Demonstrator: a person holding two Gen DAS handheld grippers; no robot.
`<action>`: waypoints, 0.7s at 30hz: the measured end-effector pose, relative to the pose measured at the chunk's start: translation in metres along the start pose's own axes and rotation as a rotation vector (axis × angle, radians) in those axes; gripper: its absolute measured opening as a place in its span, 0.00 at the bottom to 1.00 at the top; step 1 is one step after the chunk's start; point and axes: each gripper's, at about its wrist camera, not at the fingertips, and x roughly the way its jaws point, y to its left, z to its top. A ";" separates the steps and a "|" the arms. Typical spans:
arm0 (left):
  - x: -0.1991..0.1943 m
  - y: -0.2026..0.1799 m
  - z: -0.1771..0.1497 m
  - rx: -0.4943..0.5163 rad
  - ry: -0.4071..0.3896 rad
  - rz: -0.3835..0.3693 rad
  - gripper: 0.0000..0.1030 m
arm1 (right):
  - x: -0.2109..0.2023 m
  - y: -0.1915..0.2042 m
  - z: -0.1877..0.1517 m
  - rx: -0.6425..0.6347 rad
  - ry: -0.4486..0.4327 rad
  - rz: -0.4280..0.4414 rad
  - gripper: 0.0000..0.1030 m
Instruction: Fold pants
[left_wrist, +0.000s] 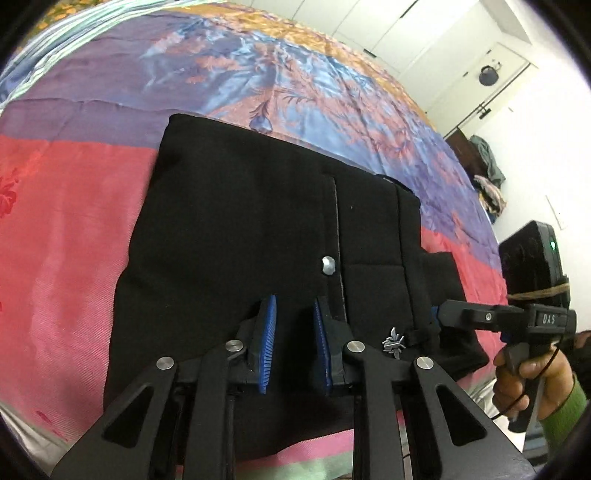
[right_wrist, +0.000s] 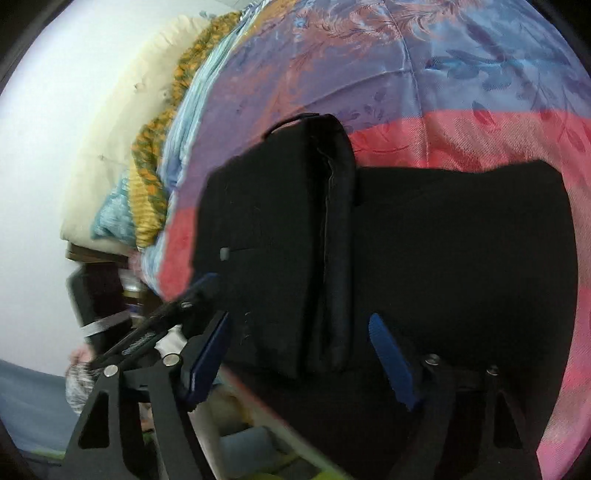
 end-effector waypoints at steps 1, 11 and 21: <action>-0.001 0.000 -0.001 0.001 -0.003 0.003 0.20 | 0.005 0.001 0.002 0.002 0.023 0.025 0.74; -0.060 0.001 0.020 -0.039 -0.074 -0.021 0.39 | -0.010 0.039 -0.002 -0.118 -0.071 -0.002 0.20; -0.149 0.007 0.027 -0.032 -0.241 -0.034 0.59 | -0.111 0.041 -0.026 -0.097 -0.255 0.112 0.18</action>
